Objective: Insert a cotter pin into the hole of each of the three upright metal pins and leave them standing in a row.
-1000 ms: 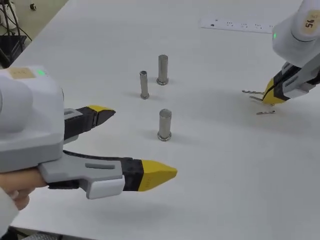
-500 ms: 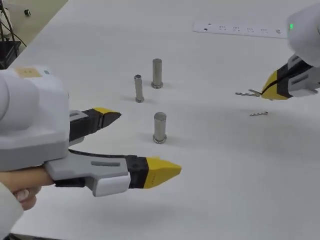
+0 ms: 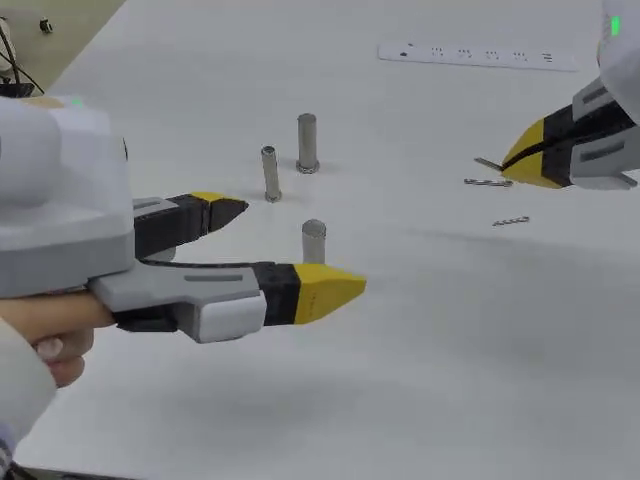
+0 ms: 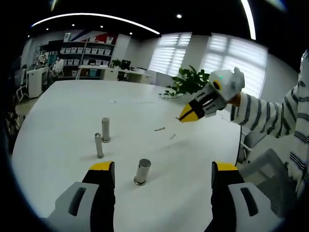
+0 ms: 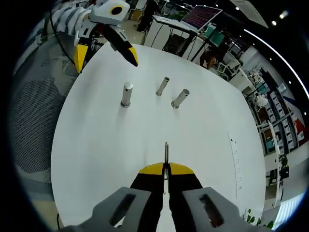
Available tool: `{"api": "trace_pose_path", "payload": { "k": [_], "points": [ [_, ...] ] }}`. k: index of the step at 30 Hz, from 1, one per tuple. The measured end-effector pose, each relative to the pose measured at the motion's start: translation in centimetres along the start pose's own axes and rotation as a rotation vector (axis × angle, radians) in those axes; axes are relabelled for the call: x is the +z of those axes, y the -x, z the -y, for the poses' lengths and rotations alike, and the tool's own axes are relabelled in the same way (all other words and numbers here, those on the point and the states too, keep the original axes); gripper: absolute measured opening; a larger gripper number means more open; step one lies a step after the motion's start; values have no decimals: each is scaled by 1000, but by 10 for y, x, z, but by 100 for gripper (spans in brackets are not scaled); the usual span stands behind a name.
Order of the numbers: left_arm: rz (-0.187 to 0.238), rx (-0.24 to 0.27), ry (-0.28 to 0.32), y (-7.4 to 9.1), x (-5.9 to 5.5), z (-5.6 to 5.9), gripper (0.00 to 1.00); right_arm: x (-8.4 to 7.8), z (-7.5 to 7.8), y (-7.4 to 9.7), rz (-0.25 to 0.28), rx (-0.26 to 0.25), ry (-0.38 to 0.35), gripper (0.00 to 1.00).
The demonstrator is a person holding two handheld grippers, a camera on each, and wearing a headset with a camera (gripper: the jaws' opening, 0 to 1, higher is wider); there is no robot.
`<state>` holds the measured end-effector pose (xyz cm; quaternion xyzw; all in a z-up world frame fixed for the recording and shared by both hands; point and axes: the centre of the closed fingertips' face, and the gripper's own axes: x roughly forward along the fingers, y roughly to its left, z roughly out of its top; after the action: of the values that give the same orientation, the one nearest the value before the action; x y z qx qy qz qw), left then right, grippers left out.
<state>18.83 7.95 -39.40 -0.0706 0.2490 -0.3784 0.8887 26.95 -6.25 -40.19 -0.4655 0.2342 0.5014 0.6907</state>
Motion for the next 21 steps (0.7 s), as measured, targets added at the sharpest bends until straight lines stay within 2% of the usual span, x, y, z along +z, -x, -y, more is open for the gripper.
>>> {"api": "trace_pose_path", "payload": {
  "k": [2, 10, 21],
  "points": [
    [7, -9, 15, -2, 3, 1, 78, 8, -4, 3, 14, -13, 34, 0],
    [29, -34, 50, -12, 13, 9, 72, 29, -19, 8, 67, -29, 80, 0],
    [34, -35, 64, -20, 18, 9, 64, 51, -42, 4, 141, -67, 61, 0]
  ]
}}
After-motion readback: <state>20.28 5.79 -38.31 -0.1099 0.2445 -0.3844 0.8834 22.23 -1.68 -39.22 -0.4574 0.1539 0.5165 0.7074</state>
